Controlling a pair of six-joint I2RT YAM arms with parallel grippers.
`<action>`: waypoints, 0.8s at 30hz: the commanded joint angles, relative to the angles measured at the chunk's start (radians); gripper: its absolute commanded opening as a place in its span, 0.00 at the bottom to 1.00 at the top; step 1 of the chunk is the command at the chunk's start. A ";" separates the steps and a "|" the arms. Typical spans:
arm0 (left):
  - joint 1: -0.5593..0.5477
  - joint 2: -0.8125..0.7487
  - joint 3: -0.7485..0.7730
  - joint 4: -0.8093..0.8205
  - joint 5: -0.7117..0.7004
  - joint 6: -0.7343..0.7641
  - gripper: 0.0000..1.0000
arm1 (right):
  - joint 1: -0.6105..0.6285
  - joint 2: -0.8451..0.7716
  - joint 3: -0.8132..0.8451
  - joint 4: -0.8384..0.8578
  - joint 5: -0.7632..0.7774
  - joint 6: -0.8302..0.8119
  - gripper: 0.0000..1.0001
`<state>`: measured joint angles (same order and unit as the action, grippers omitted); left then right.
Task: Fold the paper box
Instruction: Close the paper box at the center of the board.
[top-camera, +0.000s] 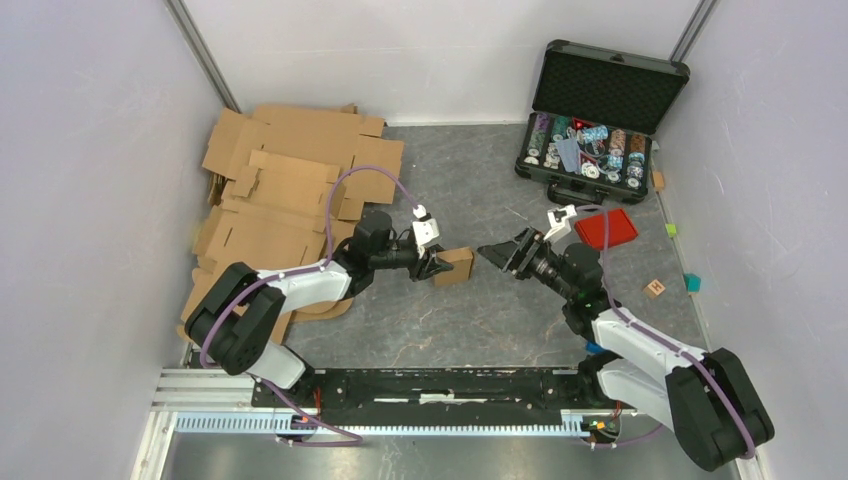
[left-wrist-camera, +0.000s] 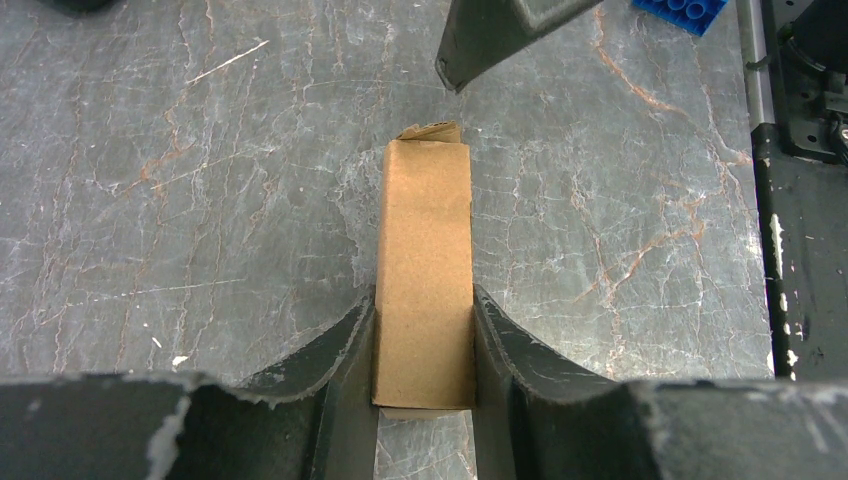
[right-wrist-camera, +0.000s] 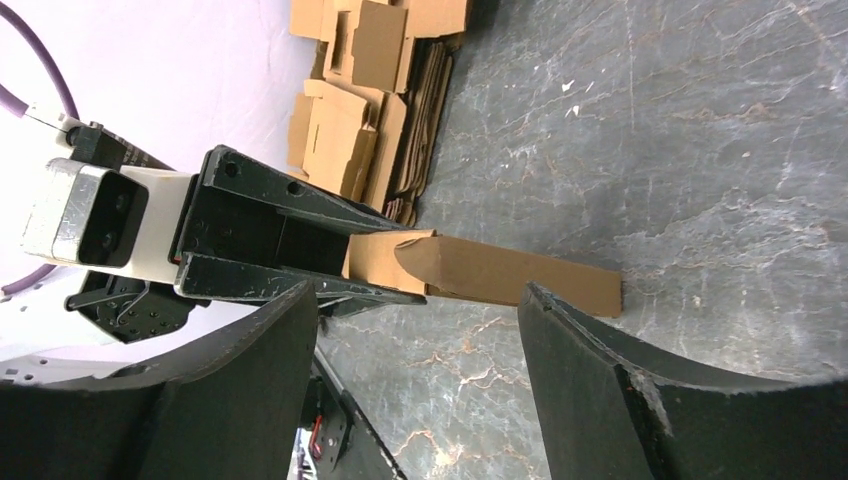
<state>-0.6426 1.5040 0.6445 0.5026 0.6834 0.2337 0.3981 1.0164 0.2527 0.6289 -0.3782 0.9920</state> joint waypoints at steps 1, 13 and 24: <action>0.001 0.016 0.020 -0.066 -0.006 0.006 0.30 | 0.040 0.033 0.054 0.025 0.052 0.022 0.77; 0.001 0.018 0.020 -0.070 -0.016 -0.002 0.31 | 0.065 0.130 0.107 0.031 0.079 -0.030 0.65; 0.001 0.024 0.027 -0.081 -0.021 -0.003 0.32 | 0.072 0.171 0.121 0.008 0.067 -0.071 0.56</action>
<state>-0.6426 1.5066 0.6510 0.4942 0.6830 0.2329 0.4648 1.1763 0.3283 0.6270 -0.3103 0.9562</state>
